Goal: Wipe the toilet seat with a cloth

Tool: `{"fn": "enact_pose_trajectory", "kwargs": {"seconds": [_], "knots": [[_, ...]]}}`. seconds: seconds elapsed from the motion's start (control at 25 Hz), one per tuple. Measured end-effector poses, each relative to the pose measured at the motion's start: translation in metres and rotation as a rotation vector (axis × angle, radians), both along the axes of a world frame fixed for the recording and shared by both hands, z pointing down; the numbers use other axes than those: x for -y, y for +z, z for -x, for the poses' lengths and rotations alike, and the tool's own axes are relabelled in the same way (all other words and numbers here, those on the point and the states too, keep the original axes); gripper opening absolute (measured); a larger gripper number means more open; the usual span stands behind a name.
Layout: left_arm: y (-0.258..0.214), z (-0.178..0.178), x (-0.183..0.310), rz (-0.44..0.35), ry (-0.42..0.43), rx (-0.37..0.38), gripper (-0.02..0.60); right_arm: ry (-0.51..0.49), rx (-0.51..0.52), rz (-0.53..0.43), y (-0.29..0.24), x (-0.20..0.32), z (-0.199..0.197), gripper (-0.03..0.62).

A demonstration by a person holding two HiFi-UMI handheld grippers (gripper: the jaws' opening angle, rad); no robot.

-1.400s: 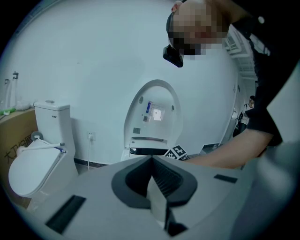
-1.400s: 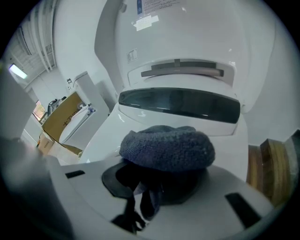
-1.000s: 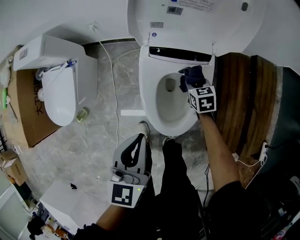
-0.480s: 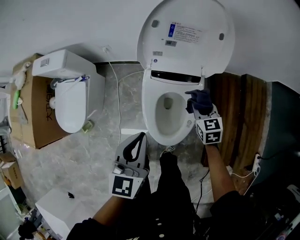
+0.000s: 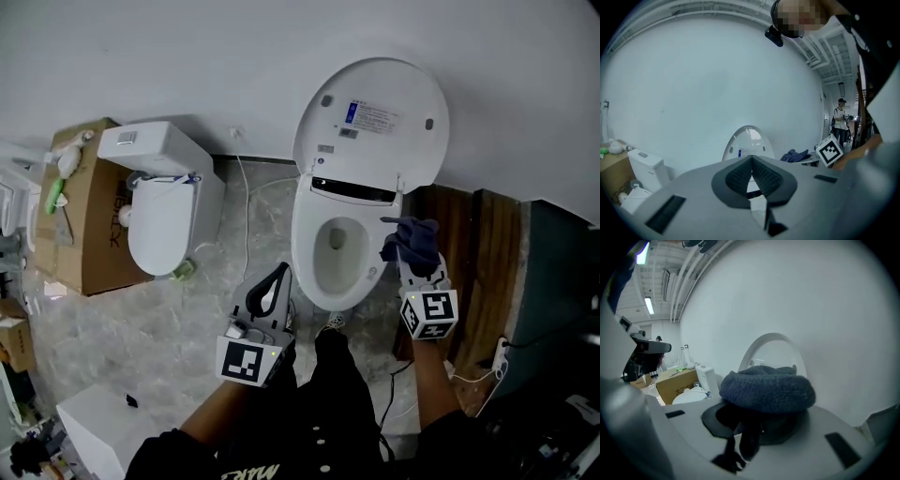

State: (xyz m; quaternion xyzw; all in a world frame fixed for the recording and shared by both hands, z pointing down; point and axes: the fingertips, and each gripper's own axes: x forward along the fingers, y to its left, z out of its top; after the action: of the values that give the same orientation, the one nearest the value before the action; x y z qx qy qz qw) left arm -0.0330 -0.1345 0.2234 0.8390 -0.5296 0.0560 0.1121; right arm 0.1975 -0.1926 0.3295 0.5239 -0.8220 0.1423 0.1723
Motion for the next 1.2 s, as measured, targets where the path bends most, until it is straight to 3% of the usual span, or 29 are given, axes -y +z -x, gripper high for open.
{"fn": "enact_pose_trajectory", "kwargs": {"seconds": [0.56,1.2], "knots": [[-0.092,0.006,-0.007,-0.154,0.020,0.008,0.011,0.038,0.046,-0.261,-0.157,-0.048,-0.006,0.095],[-0.172,0.041,-0.016,-0.318,-0.009,-0.016,0.011,0.102,0.083,-0.477,-0.264,-0.087,-0.022,0.095]]}}
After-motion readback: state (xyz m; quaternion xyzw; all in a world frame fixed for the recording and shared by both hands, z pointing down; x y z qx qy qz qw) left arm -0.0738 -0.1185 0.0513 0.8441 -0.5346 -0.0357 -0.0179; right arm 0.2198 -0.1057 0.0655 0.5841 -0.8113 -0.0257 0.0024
